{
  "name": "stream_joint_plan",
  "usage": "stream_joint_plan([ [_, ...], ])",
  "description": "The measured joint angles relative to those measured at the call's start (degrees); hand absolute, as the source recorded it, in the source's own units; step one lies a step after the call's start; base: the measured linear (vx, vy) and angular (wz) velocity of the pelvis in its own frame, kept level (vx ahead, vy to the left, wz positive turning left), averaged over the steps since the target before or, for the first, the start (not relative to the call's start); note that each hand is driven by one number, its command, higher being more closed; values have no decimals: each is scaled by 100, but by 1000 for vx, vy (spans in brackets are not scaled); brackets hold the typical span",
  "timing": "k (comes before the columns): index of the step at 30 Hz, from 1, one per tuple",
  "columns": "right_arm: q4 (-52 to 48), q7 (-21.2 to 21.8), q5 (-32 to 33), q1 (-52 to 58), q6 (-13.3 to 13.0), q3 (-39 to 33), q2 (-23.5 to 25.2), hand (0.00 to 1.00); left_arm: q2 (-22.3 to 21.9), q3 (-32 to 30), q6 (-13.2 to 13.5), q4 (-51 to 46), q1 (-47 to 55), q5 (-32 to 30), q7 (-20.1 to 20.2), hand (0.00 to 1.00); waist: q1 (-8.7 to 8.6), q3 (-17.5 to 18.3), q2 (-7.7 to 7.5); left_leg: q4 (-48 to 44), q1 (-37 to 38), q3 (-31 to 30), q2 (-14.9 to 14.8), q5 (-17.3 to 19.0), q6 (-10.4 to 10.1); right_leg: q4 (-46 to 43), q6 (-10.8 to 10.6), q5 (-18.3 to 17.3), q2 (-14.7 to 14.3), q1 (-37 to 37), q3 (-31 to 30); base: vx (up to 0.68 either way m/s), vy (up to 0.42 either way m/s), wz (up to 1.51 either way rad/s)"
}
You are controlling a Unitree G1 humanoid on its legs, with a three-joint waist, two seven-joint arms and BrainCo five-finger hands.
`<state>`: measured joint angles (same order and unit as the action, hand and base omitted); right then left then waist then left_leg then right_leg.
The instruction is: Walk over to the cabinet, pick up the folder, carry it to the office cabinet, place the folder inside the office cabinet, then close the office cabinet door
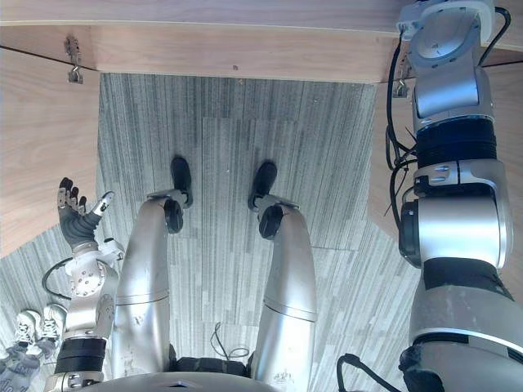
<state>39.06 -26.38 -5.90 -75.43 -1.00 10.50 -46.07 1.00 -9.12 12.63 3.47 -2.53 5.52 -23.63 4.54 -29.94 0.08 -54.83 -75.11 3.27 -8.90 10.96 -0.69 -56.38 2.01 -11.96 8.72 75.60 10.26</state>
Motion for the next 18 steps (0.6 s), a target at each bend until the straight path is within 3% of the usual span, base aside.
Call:
stream_joint_plan([
  [4,-551,-24,-4,351,-3,-255,83,100,-3,4,0,3,-6,-1,-4,0,2,1,0,-58,43,-65,-21,4,2,-1,-1,-1,-14,-109,62,0,0,0],
  [11,-2389,-106,-203,1838,2,-696,390,100,11,-4,-23,9,-16,-5,-7,0,6,122,-10,-139,276,-114,-34,46,8,7,-14,-13,-23,-407,107,-32,25,-1],
  [18,-4495,-191,-828,3862,2,-1213,1269,100,16,0,-196,9,-14,-17,27,0,-7,140,-16,-104,780,-89,-105,118,14,133,-19,-9,-97,-921,111,-31,18,-6],
])
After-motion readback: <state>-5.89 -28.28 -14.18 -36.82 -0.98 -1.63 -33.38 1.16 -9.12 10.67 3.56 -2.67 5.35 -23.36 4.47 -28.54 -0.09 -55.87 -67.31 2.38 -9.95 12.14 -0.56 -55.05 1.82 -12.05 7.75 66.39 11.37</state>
